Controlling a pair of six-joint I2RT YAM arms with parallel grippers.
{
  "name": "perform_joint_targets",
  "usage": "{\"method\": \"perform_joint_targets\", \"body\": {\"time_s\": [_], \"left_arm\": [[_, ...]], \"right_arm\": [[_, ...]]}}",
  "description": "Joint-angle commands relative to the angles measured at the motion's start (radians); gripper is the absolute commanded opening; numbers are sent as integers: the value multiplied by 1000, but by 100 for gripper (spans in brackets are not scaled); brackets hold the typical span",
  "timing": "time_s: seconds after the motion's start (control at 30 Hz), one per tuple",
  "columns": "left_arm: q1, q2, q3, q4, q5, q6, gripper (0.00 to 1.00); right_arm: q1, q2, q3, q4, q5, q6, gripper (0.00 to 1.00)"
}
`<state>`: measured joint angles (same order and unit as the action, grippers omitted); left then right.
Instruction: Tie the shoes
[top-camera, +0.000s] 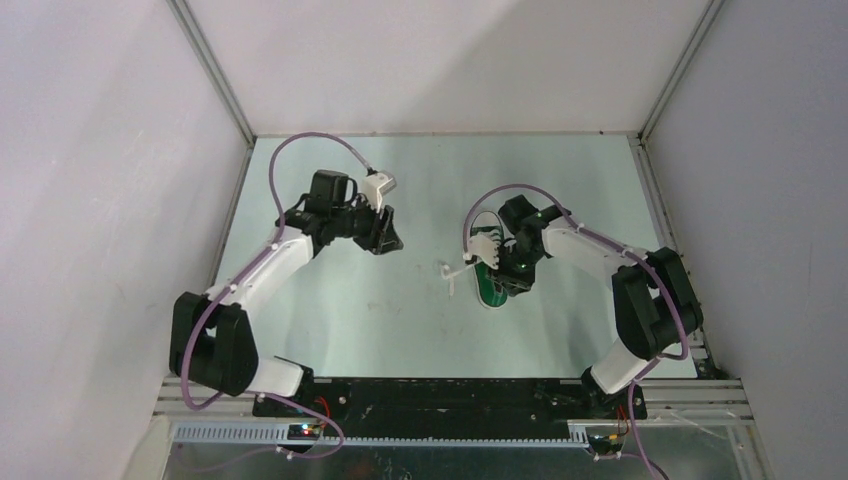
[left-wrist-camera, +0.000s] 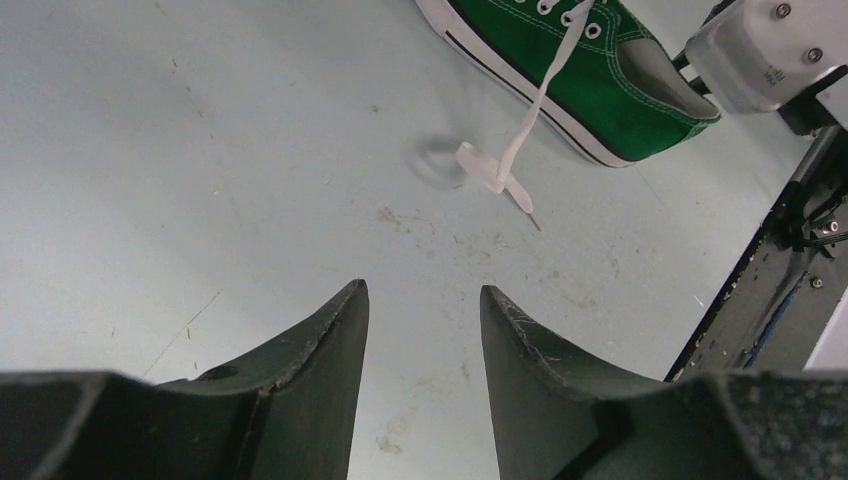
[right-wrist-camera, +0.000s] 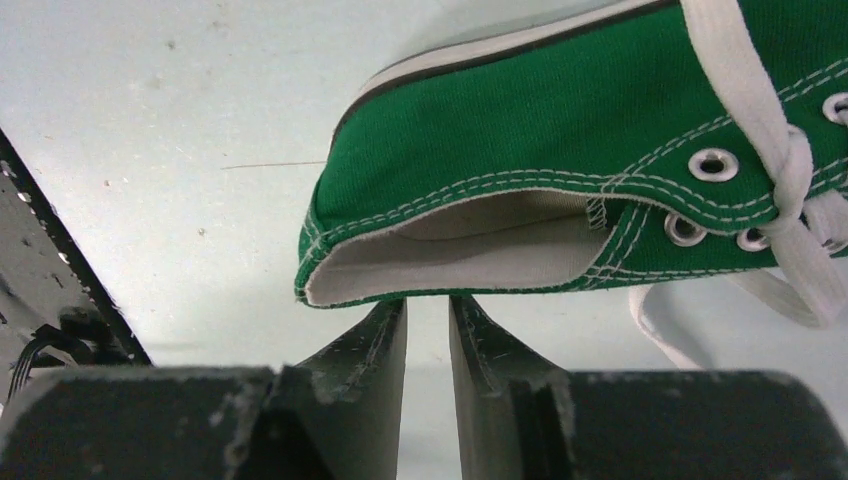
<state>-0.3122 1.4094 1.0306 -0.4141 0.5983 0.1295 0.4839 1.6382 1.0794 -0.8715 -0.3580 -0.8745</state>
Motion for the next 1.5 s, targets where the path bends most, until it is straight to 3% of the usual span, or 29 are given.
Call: {"method": "perform_joint_targets", "body": {"time_s": [0.0, 0.17, 0.3, 0.57, 0.73, 1.0, 1.37, 1.43, 1.47], "left_arm": [[-2, -90, -27, 15, 50, 15, 51], [-2, -163, -141, 114, 100, 36, 51], [7, -266, -267, 212, 17, -38, 50], [52, -289, -204, 62, 19, -48, 50], [98, -288, -200, 78, 29, -75, 50], [121, -306, -191, 117, 55, -94, 51], [122, -278, -187, 145, 86, -66, 51], [121, -273, -194, 156, 97, -61, 51], [121, -273, -204, 171, 109, -58, 50]], "right_arm": [[-10, -30, 24, -37, 51, 8, 25], [-42, -140, 109, -118, 40, -58, 32], [44, -131, 216, -45, -18, -59, 39], [151, 134, 355, 72, -62, -131, 35], [215, 243, 367, 140, 19, -165, 34], [235, 306, 363, 176, 71, -157, 36], [227, 348, 378, 68, 56, -174, 37], [230, 359, 379, 77, 75, -160, 31], [228, 364, 383, 81, 83, -156, 23]]}}
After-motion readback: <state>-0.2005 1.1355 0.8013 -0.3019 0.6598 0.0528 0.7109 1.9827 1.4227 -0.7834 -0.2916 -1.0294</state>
